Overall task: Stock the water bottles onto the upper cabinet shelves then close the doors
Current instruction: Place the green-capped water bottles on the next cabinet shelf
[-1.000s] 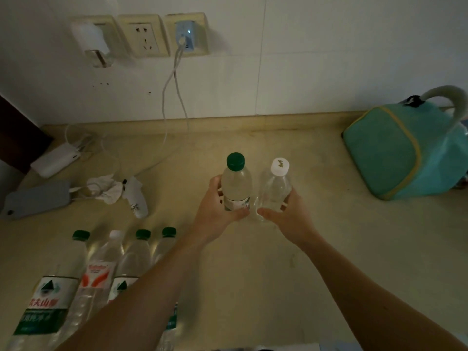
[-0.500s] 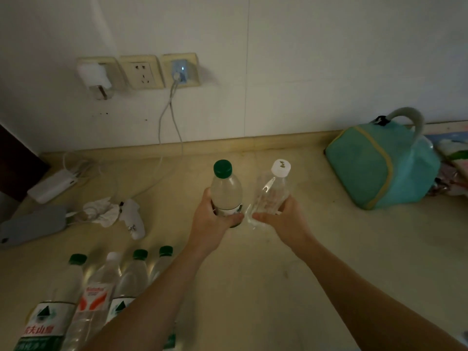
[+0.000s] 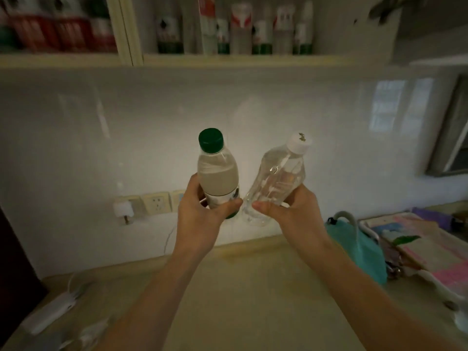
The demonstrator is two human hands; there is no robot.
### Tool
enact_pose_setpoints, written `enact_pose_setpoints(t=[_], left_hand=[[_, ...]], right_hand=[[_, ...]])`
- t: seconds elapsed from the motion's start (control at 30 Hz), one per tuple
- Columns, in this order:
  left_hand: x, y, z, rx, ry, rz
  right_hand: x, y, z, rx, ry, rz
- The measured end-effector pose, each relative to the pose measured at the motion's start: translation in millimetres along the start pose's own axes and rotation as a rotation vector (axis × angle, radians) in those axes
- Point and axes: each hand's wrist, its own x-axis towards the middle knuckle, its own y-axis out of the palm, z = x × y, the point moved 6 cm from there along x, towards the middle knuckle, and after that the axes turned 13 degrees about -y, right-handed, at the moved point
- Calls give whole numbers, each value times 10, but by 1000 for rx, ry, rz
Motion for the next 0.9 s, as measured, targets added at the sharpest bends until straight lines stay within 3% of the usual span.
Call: enact_pose_setpoints(t=[0.23,0.43,0.67,0.9], left_hand=[[228,-75,-1640,-6,316,1],[519,-69,-2643,2,363,31],[1116,98,-3215,24,319,8],[1616,314,-3036,129,208,-20]], right_hand=[[785,-356,1390,24,-308,-104],[1387,-625,2109,85,-376,-53],[2096,-694,2199,100,-253,17],[2641,-652,1838,52,-171,67]])
